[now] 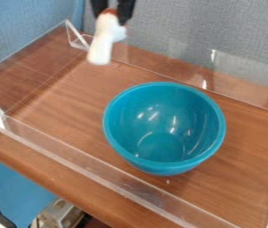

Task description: Remove the mushroom from inside the blue bowl and put it on the table

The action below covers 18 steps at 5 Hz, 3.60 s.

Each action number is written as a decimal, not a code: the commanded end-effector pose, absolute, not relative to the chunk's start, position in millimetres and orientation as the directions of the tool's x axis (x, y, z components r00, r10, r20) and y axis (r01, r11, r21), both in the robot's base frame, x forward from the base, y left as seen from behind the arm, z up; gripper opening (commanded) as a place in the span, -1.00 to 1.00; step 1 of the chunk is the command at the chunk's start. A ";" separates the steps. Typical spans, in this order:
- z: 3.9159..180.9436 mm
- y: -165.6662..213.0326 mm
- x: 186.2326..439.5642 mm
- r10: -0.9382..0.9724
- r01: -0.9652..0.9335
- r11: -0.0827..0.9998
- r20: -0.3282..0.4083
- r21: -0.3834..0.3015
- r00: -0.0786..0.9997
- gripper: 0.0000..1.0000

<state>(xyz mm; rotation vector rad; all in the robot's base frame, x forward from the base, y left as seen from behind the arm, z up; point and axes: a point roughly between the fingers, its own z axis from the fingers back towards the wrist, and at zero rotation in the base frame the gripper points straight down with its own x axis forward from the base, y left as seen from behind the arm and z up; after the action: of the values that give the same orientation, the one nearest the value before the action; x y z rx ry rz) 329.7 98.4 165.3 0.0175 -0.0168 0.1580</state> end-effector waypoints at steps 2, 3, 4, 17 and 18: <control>171.9 104.6 338.1 0.128 -0.130 0.991 0.080 0.021 0.989 -1.00; 162.0 105.5 340.4 0.181 -0.183 0.983 0.072 0.020 0.981 -1.00; 170.3 99.0 331.5 0.256 -0.257 0.966 0.049 0.018 0.965 -1.00; 106.3 81.5 252.3 0.506 -0.499 0.862 -0.128 0.086 0.853 -1.00; 104.4 81.7 254.6 0.479 -0.472 0.878 -0.125 0.085 0.869 -1.00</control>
<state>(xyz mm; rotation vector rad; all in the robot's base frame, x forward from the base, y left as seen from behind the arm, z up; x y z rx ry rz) 250.4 84.1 96.1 0.0465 0.1796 0.5141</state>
